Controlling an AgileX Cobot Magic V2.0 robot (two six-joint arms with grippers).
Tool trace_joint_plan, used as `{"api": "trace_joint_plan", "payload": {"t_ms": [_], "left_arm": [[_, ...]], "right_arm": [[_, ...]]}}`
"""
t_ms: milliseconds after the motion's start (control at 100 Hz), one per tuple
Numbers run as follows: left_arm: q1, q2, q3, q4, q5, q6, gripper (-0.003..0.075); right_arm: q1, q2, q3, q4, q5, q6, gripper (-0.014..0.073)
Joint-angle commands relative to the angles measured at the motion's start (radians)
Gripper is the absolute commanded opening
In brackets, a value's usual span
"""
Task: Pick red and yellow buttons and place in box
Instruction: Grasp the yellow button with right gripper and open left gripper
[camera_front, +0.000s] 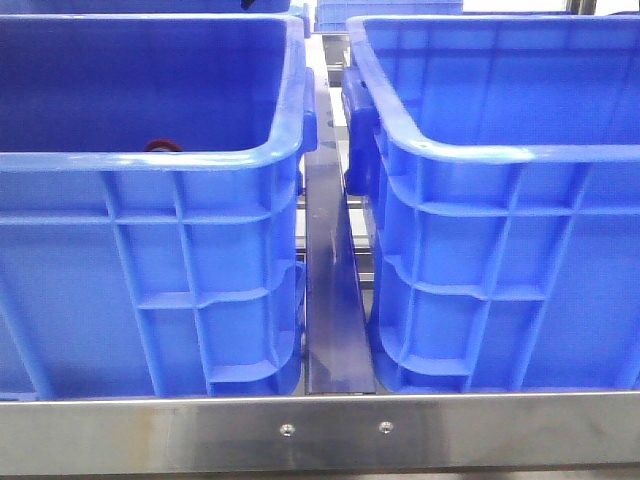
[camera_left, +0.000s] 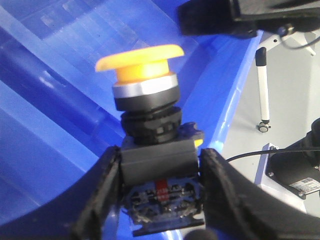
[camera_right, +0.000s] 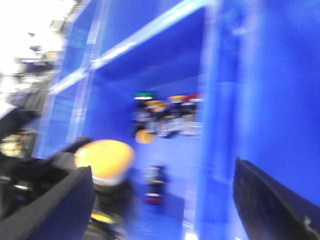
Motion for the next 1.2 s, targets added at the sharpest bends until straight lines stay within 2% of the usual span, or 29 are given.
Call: {"api": "trace_joint_plan", "payload": {"t_ms": [0, 130, 250, 470, 740, 810, 1000, 1070, 1190], "left_arm": [[-0.008, -0.028, -0.026, -0.073, -0.011, 0.004, 0.0062], [-0.008, -0.028, -0.026, -0.073, -0.013, 0.004, 0.0062], [-0.008, -0.028, -0.026, -0.073, -0.015, 0.004, 0.0062], [-0.008, -0.028, -0.026, -0.073, -0.015, 0.004, 0.0062], [-0.008, -0.028, -0.026, -0.073, -0.015, 0.004, 0.0062], [-0.008, -0.028, -0.026, -0.073, -0.015, 0.004, 0.0062], [-0.008, -0.028, -0.026, -0.073, -0.015, 0.004, 0.0062], [-0.008, -0.028, -0.026, -0.073, -0.015, 0.004, 0.0062], [-0.008, -0.028, -0.026, -0.073, -0.015, 0.004, 0.0095]], "right_arm": [[0.025, 0.020, -0.038, 0.211, 0.012, -0.128, 0.0592], [0.051, 0.072, -0.038, 0.365, 0.079, -0.244, 0.0592], [0.081, 0.120, -0.038, 0.434, 0.083, -0.312, 0.0592], [0.130, 0.194, -0.038, 0.490, 0.098, -0.372, 0.0592], [0.132, 0.217, -0.080, 0.502, 0.120, -0.390, 0.0585], [0.132, 0.217, -0.096, 0.501, 0.120, -0.392, 0.0514], [0.132, 0.222, -0.097, 0.500, 0.133, -0.393, 0.0168], [0.132, 0.224, -0.097, 0.500, 0.145, -0.393, 0.0107], [0.132, 0.225, -0.097, 0.500, 0.156, -0.393, 0.0100]]}}
